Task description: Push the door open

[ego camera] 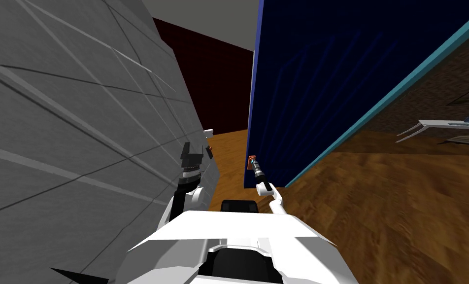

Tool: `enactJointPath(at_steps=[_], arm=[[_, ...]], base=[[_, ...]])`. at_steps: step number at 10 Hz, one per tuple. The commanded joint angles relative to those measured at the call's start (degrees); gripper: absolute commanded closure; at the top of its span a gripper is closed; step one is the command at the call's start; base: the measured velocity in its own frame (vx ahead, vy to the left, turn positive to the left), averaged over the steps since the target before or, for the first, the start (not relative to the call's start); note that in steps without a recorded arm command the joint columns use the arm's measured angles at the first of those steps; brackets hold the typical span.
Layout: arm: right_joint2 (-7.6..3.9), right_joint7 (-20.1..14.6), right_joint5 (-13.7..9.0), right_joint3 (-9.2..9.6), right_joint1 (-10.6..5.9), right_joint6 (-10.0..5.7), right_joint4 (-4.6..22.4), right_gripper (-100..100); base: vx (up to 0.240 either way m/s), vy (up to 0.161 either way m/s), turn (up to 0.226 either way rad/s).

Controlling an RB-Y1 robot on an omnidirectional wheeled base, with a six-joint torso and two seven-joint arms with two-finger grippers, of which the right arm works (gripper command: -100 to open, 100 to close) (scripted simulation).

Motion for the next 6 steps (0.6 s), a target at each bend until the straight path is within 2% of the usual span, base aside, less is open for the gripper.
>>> enactJointPath(at_steps=[1, 3, 6], arm=[[0.01, -0.01, 0.00, 0.02, 0.06, -0.01, 0.00, 100], [0.01, -0.01, 0.00, 0.02, 0.06, -0.01, 0.00, 100], [-0.30, 1.97, -2.04, 1.79, -0.35, -0.11, 0.68, 100]], base=[[-0.015, -0.001, -0.002], [-0.004, 0.000, -0.001], [0.144, 0.019, -0.257]])
